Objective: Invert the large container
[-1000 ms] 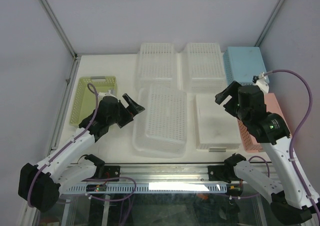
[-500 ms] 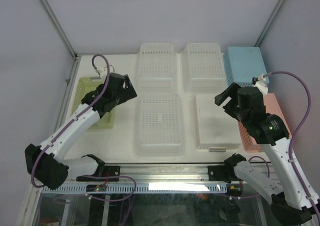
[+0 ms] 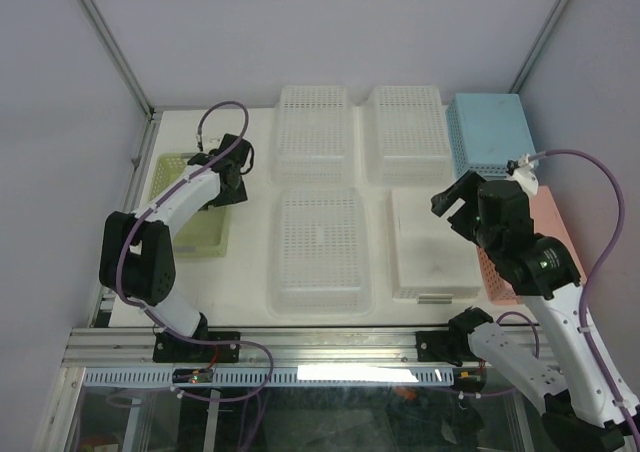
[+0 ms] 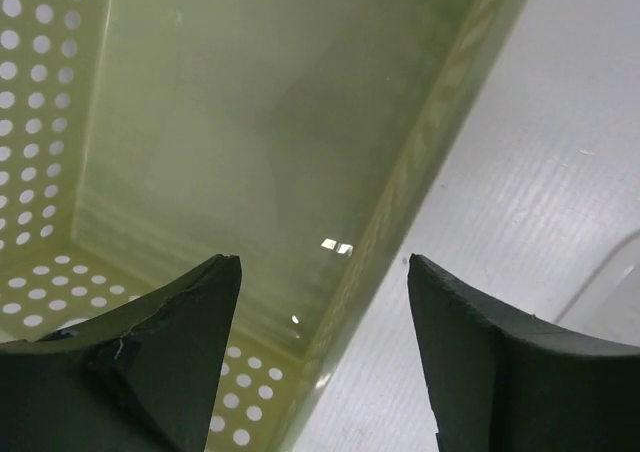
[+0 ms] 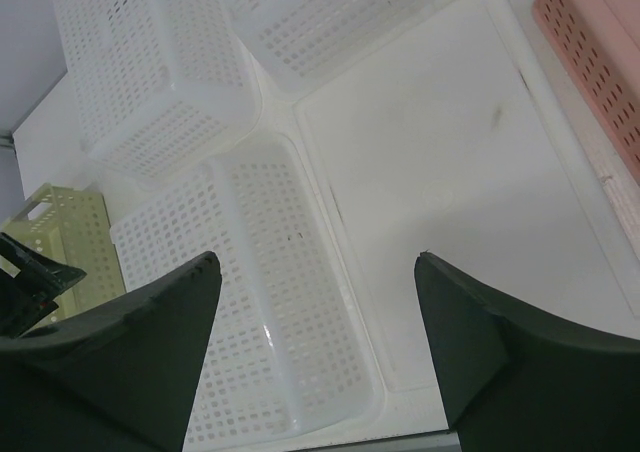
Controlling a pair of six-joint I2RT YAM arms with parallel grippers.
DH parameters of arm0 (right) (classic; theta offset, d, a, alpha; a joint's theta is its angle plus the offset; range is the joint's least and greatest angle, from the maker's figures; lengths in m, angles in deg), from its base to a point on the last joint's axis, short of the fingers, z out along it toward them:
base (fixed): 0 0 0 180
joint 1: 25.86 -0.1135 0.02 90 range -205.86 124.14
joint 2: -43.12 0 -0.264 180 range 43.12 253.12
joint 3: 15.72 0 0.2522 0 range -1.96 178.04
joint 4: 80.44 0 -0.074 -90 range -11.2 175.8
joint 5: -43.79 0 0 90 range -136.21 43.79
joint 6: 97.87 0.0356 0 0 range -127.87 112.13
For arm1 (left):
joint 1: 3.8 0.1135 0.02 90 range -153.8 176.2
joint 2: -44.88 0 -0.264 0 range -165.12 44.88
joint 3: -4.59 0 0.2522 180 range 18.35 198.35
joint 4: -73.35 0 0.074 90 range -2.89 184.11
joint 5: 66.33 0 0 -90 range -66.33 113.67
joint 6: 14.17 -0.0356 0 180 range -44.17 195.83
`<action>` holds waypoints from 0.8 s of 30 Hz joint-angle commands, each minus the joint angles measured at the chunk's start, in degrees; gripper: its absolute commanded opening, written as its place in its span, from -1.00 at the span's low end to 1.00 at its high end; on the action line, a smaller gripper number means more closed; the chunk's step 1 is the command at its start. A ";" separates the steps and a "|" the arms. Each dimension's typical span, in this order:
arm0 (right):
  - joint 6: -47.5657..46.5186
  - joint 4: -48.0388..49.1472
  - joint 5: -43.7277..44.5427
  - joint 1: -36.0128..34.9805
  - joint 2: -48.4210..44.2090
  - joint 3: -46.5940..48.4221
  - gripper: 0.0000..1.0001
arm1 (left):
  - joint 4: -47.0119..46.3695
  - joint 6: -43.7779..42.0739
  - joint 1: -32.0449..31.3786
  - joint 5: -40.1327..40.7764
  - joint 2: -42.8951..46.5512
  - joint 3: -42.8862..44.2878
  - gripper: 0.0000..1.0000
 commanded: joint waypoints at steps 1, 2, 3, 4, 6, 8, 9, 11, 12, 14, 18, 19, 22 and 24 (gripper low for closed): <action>-1.47 2.41 1.98 0.30 1.38 1.44 0.64 | -4.76 -3.98 2.63 -6.43 -0.47 -0.82 0.24; -1.74 2.85 1.93 0.31 1.71 1.51 0.64 | -5.41 -4.19 2.87 -8.27 -0.91 -0.66 0.12; -2.03 3.19 1.78 0.31 2.15 1.49 0.64 | -6.31 -4.61 2.93 -10.40 -1.18 -0.52 -0.02; -2.19 3.45 1.65 0.29 2.62 1.63 0.65 | -6.57 -4.61 3.10 -11.24 -1.56 0.00 -0.19; -2.54 3.57 1.59 0.26 3.44 2.14 0.64 | -6.45 -4.64 3.54 -12.83 -1.41 1.63 -0.54; -2.91 3.59 1.91 0.32 4.01 2.59 0.64 | -6.24 -5.06 4.73 -15.31 -0.43 4.09 -0.86; -3.09 3.57 2.08 0.34 4.16 2.73 0.64 | -6.03 -5.58 5.51 -16.66 0.07 5.52 -1.00; -3.42 3.67 2.46 0.30 4.53 2.91 0.65 | -5.07 -6.42 7.43 -19.82 0.79 10.19 -1.00; -3.54 3.72 2.50 0.32 4.79 3.11 0.65 | -4.54 -6.89 8.18 -21.45 0.95 12.35 -1.00; -3.57 3.72 2.47 0.27 5.49 3.56 0.65 | -3.86 -7.61 10.09 -25.94 0.99 16.93 -1.00; -3.19 4.00 1.92 0.28 6.85 4.12 0.64 | -3.48 -8.20 13.56 -36.80 0.95 23.03 -1.00; -3.03 4.07 1.82 0.30 7.03 4.07 0.64 | -3.59 -7.98 14.69 -41.52 1.10 23.79 -1.00; -2.82 4.59 1.50 0.30 7.45 3.94 0.64 | -6.18 -6.29 18.66 -53.30 2.41 23.28 -1.00; -2.78 4.81 1.10 0.28 8.14 4.06 0.64 | -10.27 -3.74 21.54 -62.12 3.54 20.83 -1.00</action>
